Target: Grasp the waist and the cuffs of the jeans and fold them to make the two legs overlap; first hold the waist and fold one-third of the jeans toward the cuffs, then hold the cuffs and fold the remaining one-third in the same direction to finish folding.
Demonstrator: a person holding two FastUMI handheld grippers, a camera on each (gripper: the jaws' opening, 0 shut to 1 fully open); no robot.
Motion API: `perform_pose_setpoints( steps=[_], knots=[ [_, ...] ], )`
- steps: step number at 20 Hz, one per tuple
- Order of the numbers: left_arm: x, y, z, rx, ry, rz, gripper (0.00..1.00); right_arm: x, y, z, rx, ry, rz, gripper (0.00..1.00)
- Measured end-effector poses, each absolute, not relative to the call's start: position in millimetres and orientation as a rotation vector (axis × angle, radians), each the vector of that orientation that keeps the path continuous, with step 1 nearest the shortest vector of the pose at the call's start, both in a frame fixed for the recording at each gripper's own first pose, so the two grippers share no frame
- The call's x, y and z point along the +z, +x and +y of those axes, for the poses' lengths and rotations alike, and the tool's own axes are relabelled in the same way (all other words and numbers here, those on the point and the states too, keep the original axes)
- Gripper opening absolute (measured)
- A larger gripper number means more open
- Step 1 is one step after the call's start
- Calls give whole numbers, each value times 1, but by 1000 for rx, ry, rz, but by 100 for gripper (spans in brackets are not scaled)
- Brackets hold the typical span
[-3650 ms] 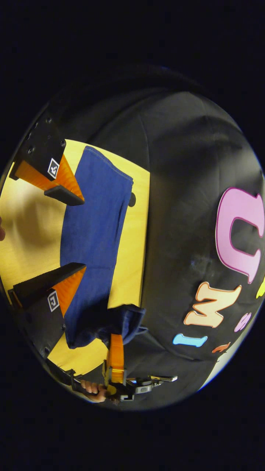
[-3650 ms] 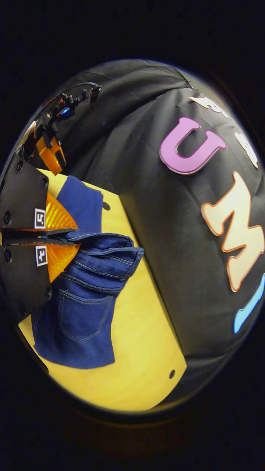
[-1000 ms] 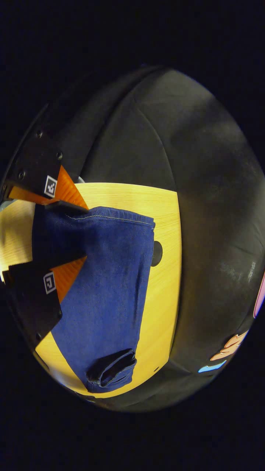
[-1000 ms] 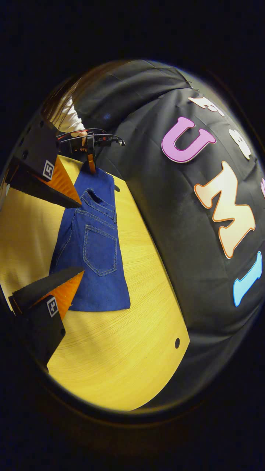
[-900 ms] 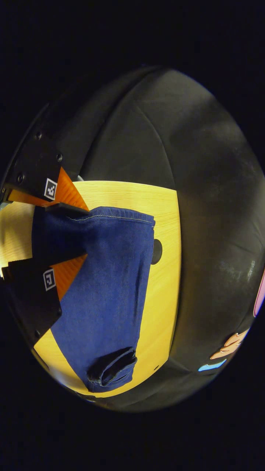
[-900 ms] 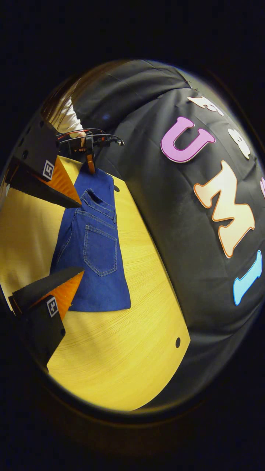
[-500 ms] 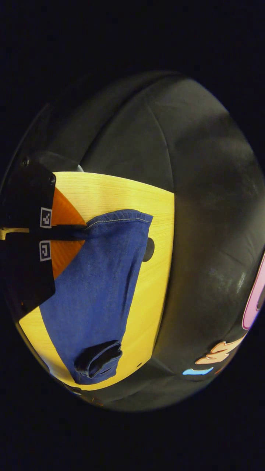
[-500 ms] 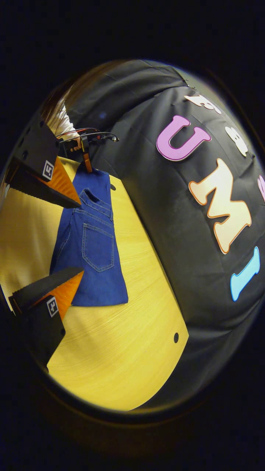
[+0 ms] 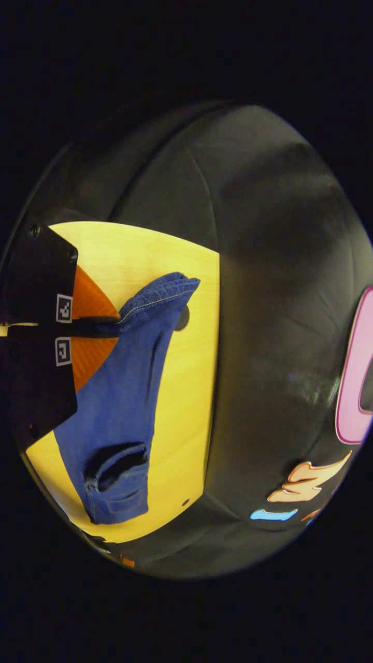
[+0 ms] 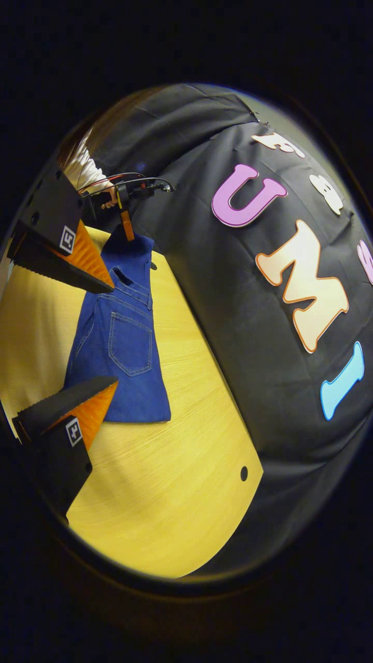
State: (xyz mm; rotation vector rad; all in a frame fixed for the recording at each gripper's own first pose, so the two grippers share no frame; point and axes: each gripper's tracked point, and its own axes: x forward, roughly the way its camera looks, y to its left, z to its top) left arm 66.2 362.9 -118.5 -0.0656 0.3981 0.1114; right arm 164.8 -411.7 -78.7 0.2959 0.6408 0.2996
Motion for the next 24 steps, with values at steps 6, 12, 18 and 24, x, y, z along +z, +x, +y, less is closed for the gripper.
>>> perform_pose_setpoints(
  steps=[6, 12, 18, 24],
  knots=[
    [-77, 62, 273, 103, -50, 338, 0, -75, 166, -440, 358, 254, 666, 92],
    [-47, 61, 172, 91, -69, 278, 0, -58, 170, -492, 401, 214, 669, 98],
    [-39, 62, 75, 42, -46, 250, 0, -45, 181, -544, 398, 191, 642, 98],
    [-61, 63, -8, -4, 63, 308, 0, -36, 188, -573, 385, 202, 615, 98]
  ],
)
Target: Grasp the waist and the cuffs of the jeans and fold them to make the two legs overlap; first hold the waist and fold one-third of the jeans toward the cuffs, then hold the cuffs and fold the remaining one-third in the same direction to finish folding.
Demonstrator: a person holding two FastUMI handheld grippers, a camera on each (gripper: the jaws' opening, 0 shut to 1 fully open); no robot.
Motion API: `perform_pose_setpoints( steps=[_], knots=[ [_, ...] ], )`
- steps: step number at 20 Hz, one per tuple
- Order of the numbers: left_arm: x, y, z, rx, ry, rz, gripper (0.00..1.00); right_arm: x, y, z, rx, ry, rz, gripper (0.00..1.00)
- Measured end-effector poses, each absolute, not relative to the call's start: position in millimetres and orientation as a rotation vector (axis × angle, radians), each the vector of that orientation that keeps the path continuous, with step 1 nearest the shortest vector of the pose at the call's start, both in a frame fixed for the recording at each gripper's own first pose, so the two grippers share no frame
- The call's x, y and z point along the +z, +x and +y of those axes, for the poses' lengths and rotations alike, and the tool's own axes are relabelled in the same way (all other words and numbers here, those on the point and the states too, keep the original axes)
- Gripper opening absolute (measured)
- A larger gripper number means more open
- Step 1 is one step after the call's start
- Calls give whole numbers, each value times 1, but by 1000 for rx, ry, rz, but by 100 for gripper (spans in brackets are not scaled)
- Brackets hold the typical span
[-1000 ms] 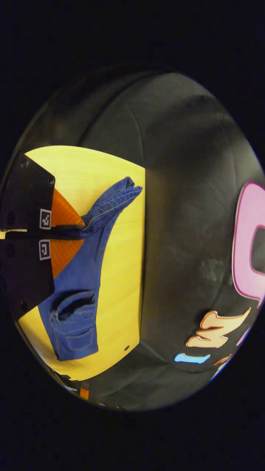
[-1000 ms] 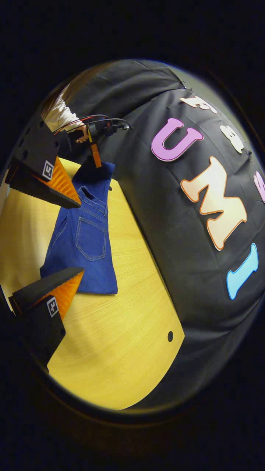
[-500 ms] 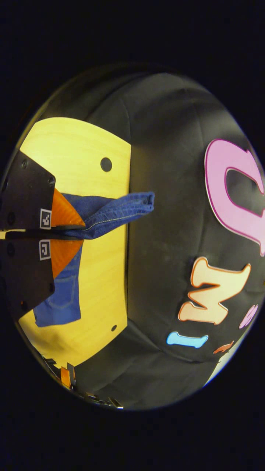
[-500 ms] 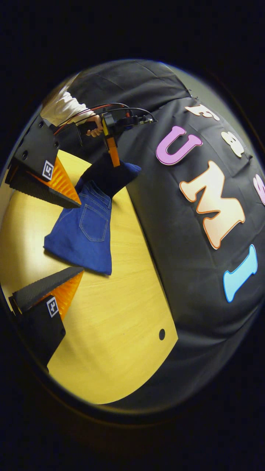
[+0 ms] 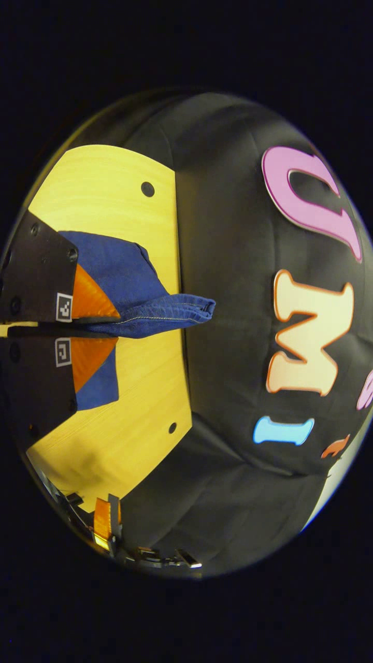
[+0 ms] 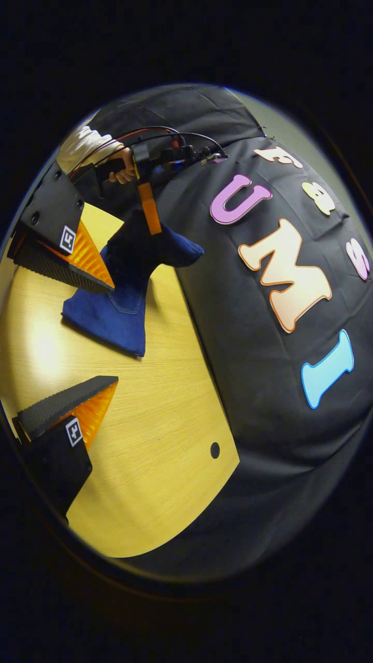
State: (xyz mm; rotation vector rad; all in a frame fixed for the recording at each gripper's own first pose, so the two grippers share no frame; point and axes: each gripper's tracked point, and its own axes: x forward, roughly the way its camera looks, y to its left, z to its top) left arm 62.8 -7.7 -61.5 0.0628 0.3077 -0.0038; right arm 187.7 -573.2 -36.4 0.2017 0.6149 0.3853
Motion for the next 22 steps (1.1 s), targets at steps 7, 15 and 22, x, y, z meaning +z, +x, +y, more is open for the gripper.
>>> perform_pose_setpoints(
  steps=[7, 15, 22],
  knots=[
    [-156, 71, -54, -5, 154, 470, 0, -44, 182, -593, 358, 187, 621, 92],
    [-207, 77, -51, 34, 133, 537, 0, -50, 168, -603, 331, 208, 637, 98],
    [-209, 61, -77, 1, 11, 525, 41, -44, 167, -607, 317, 225, 614, 98]
  ],
)
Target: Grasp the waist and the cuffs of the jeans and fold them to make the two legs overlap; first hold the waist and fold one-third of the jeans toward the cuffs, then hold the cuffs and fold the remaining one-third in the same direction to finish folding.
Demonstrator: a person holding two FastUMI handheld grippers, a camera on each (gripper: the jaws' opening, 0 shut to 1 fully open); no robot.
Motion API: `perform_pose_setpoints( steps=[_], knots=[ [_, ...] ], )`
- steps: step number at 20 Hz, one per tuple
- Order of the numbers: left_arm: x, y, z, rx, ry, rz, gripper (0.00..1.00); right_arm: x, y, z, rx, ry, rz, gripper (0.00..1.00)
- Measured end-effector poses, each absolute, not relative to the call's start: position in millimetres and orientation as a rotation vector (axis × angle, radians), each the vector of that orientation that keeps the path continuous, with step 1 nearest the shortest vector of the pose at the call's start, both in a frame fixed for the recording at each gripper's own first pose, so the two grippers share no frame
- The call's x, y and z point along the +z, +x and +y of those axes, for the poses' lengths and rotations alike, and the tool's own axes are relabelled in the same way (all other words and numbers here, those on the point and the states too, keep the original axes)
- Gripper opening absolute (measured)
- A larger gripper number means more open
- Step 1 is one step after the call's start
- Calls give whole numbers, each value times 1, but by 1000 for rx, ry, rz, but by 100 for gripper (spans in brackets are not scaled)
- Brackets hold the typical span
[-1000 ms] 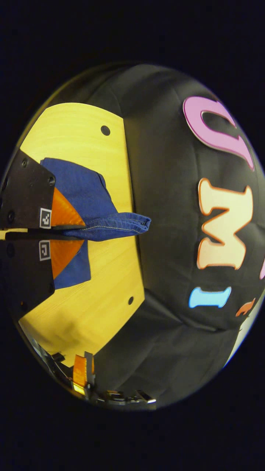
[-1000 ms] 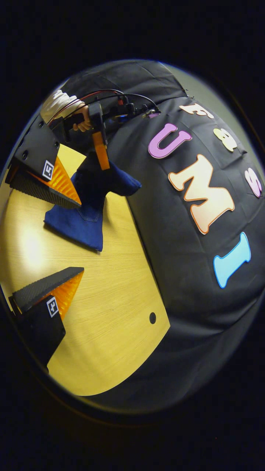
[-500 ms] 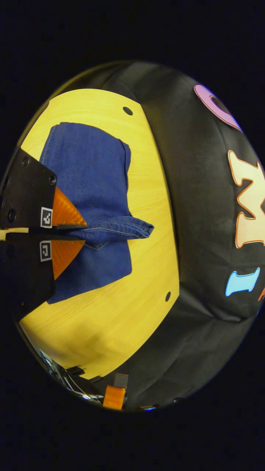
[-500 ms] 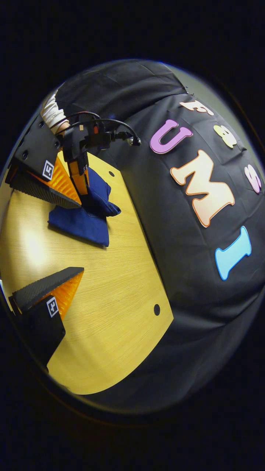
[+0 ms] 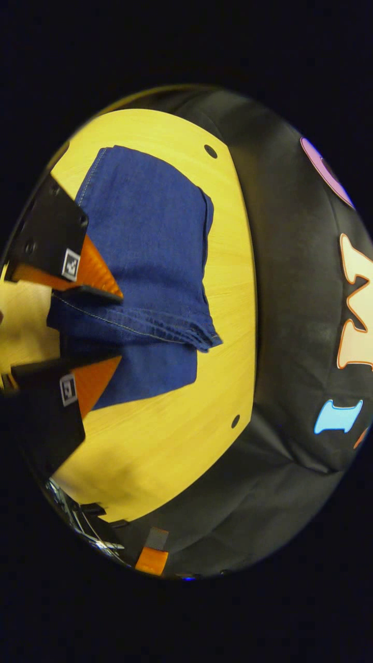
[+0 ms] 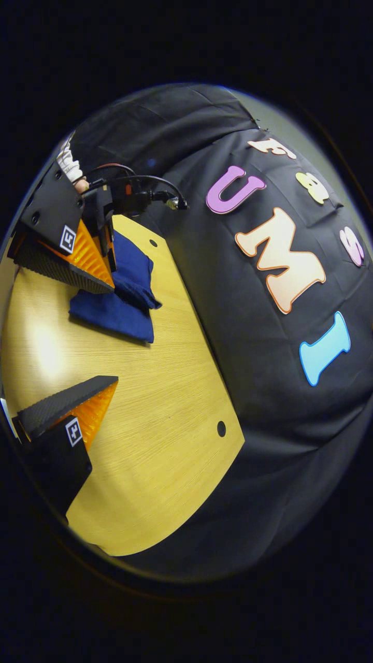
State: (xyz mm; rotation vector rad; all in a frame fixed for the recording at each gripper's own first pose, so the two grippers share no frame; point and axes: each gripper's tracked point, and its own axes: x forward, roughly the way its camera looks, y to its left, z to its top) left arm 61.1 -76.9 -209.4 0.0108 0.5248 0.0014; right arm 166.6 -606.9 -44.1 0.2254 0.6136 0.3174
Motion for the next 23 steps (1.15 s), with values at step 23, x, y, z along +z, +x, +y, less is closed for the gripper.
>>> perform_pose_setpoints(
  steps=[23],
  knots=[
    [-136, -57, 5, 265, -74, 293, 96, -37, 129, -547, 383, 234, 571, 98]
  ],
)
